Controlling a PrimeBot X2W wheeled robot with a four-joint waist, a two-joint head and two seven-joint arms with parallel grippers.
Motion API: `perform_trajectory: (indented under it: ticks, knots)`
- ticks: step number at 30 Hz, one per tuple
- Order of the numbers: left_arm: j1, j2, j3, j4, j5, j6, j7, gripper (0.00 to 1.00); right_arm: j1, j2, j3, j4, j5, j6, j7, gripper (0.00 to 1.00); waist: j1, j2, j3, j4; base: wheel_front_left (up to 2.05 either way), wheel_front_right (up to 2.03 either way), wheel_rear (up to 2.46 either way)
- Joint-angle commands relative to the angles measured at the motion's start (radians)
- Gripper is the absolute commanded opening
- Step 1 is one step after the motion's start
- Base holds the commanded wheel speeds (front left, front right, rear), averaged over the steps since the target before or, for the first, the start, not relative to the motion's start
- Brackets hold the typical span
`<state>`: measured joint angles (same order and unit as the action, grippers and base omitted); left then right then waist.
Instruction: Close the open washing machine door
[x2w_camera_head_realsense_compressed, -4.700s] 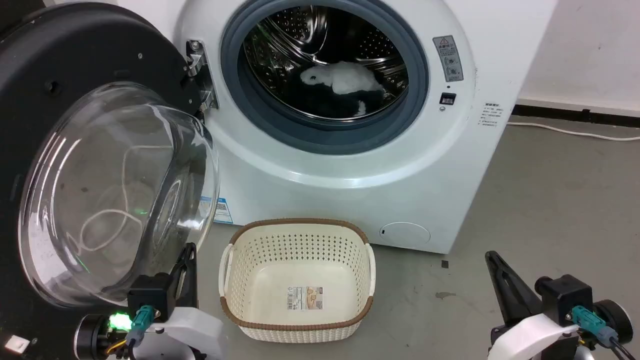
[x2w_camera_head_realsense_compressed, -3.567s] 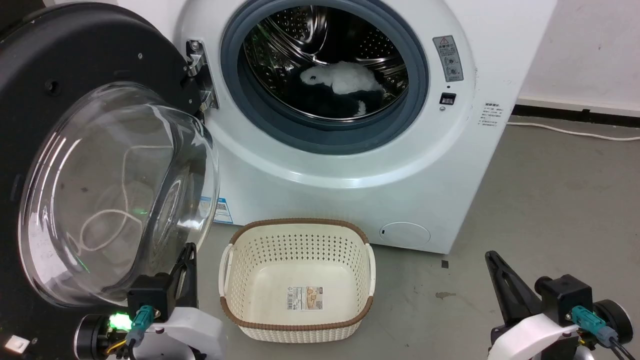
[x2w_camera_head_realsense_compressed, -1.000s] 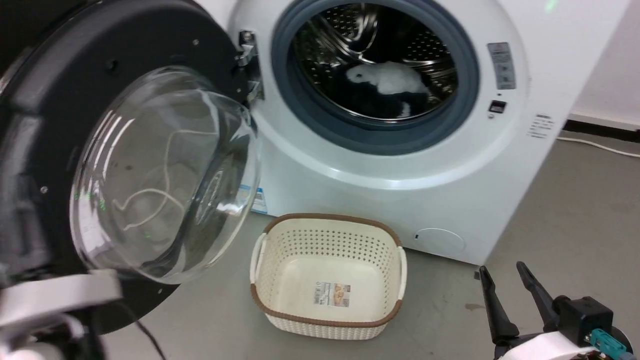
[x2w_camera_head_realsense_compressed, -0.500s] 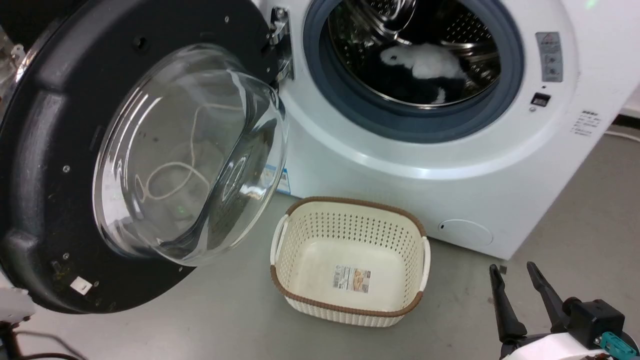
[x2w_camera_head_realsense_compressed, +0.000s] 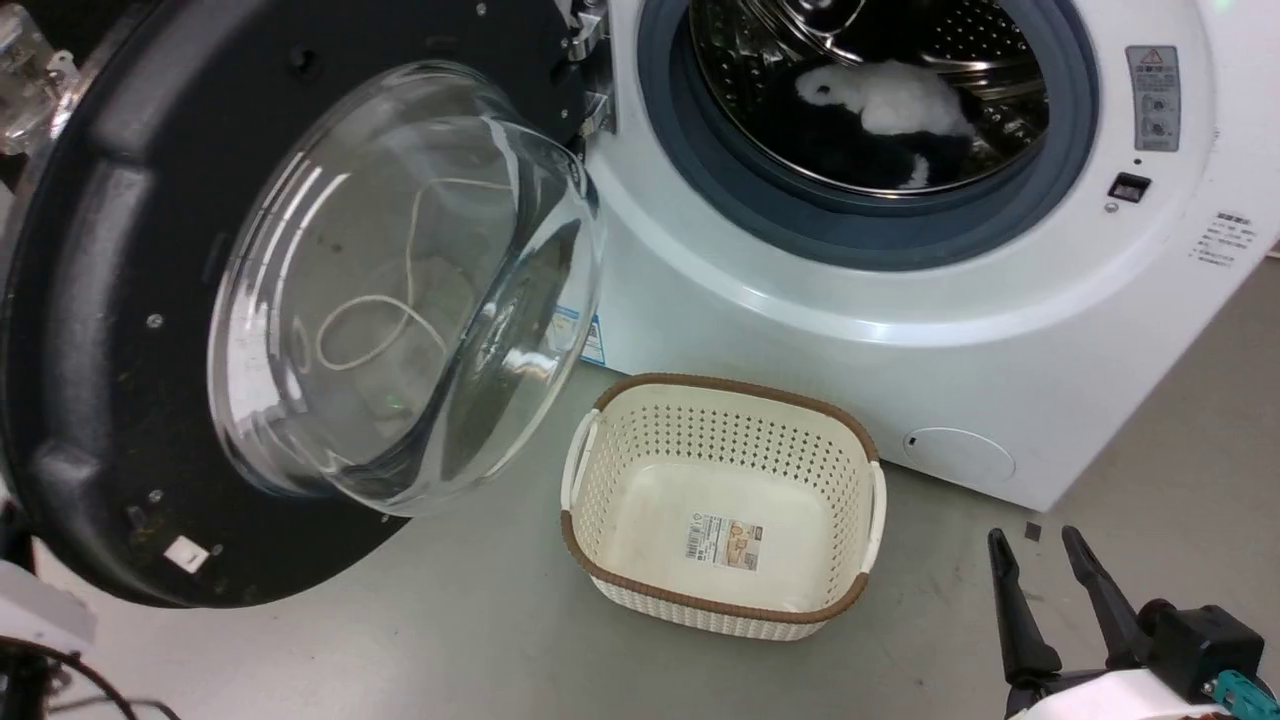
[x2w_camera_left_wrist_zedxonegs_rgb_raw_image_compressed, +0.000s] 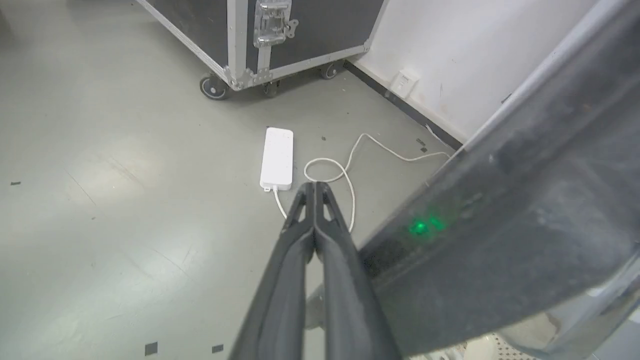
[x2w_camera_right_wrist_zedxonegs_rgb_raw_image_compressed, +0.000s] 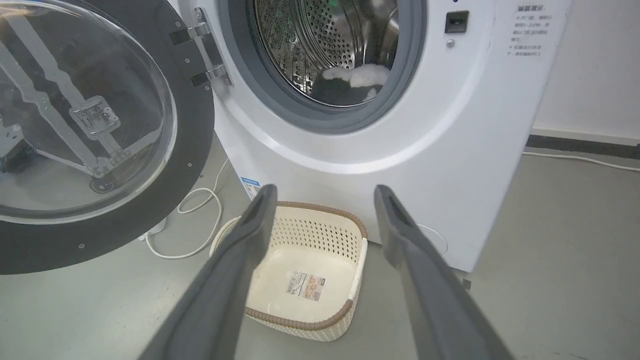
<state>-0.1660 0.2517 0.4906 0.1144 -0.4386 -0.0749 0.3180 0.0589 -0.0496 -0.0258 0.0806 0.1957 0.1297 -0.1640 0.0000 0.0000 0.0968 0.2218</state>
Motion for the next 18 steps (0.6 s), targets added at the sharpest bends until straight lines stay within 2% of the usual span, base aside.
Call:
perform_trajectory:
  ticks: [1,5,9,13,18]
  knots:
    - [0.039,0.0,-0.002,-0.018,-0.082,-0.012,0.109,0.0,-0.007,0.0,-0.01,0.008,0.023,0.001,-0.015,1.0,0.0,0.0,-0.01,0.011,0.0,0.0,0.0]
    - [0.082,-0.014,-0.023,-0.084,-0.17,-0.016,0.228,0.0,-0.009,0.0,-0.043,0.013,0.036,0.001,-0.023,1.0,0.0,0.0,-0.02,0.025,0.0,0.0,0.0]
    - [0.121,-0.026,-0.076,-0.18,-0.252,-0.021,0.297,0.0,-0.004,0.0,-0.074,0.019,0.042,0.001,-0.031,1.0,0.0,0.0,-0.029,0.043,0.0,0.0,0.0]
    - [0.16,-0.051,-0.164,-0.268,-0.348,-0.025,0.365,0.0,-0.004,0.0,-0.106,0.025,0.052,0.001,-0.04,1.0,0.0,0.0,-0.029,0.055,0.0,0.0,0.0]
    - [0.198,-0.089,-0.318,-0.368,-0.423,-0.031,0.464,0.0,-0.011,-0.001,-0.132,0.035,0.064,0.001,-0.05,1.0,0.0,0.0,-0.02,0.059,0.0,0.0,0.0]
